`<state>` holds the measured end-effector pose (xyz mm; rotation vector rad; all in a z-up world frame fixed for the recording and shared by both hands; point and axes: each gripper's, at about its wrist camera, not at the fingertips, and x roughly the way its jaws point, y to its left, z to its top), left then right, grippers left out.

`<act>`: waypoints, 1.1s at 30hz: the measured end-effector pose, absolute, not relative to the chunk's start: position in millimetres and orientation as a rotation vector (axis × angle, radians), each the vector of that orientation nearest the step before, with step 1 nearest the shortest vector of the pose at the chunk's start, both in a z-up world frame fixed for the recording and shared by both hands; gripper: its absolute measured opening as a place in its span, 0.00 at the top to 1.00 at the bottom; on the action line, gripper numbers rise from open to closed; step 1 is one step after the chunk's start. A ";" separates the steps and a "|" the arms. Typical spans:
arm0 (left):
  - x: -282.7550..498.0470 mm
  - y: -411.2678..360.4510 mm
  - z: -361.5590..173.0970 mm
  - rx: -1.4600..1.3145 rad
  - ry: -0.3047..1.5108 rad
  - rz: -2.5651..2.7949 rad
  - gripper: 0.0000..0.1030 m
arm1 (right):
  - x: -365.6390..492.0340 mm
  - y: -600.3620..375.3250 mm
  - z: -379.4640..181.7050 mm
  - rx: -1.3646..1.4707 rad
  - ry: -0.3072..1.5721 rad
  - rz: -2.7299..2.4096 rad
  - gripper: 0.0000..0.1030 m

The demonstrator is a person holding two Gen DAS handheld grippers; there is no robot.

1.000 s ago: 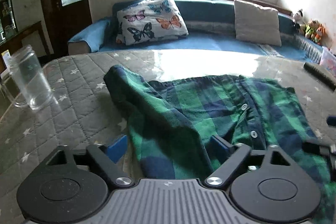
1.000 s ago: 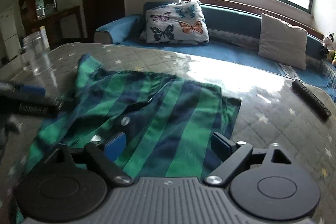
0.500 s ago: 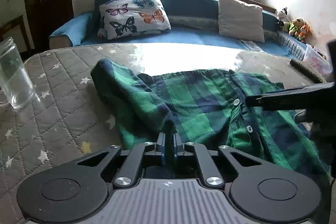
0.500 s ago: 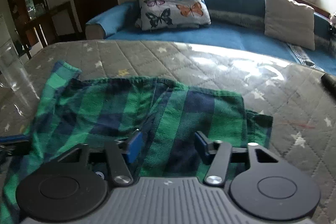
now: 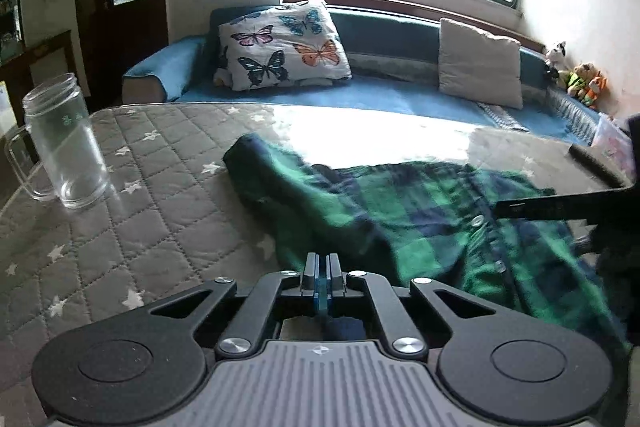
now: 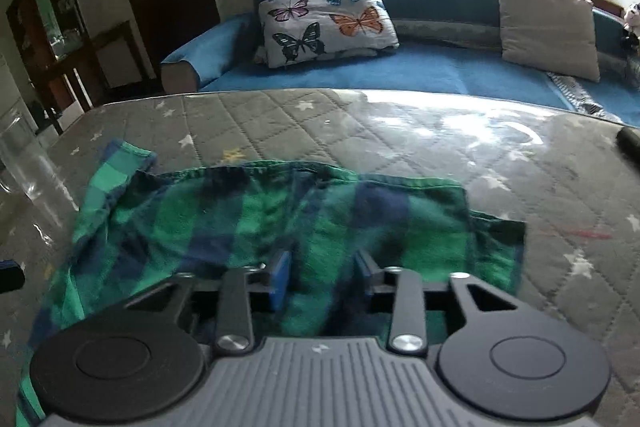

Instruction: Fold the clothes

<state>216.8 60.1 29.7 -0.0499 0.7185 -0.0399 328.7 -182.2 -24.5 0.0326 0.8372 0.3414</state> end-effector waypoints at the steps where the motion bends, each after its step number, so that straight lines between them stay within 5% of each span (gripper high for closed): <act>1: 218.2 58.1 31.5 -0.054 0.718 -0.045 0.93 | 331.0 -179.1 -26.3 0.028 0.842 0.345 0.64; 5: 228.8 45.6 30.1 -0.043 0.728 -0.048 0.44 | 334.7 -168.0 -33.6 -0.021 0.854 0.319 0.71; 8: 241.1 37.6 20.3 -0.023 0.758 -0.042 0.43 | 333.5 -168.8 -33.0 0.006 0.849 0.339 0.82; 10: 249.3 32.2 13.7 -0.010 0.778 -0.038 0.45 | 332.8 -170.7 -31.5 0.020 0.846 0.346 0.83; 14: 264.0 23.4 1.0 0.014 0.815 -0.030 0.86 | 336.1 -179.1 -30.9 0.074 0.842 0.355 0.83; 16: 262.4 28.2 -3.2 0.008 0.819 -0.026 0.93 | 338.1 -180.8 -31.6 0.079 0.834 0.348 0.83; 22: 253.0 41.3 -3.6 -0.001 0.802 -0.018 0.97 | 344.8 -177.8 -35.7 0.095 0.827 0.327 0.84; 26: 247.1 50.3 -0.3 -0.004 0.784 -0.007 0.98 | 344.6 -181.7 -35.5 0.119 0.813 0.313 0.95; 33: 236.2 70.1 7.4 -0.028 0.758 0.031 0.98 | 340.8 -185.9 -27.8 0.071 0.790 0.279 0.99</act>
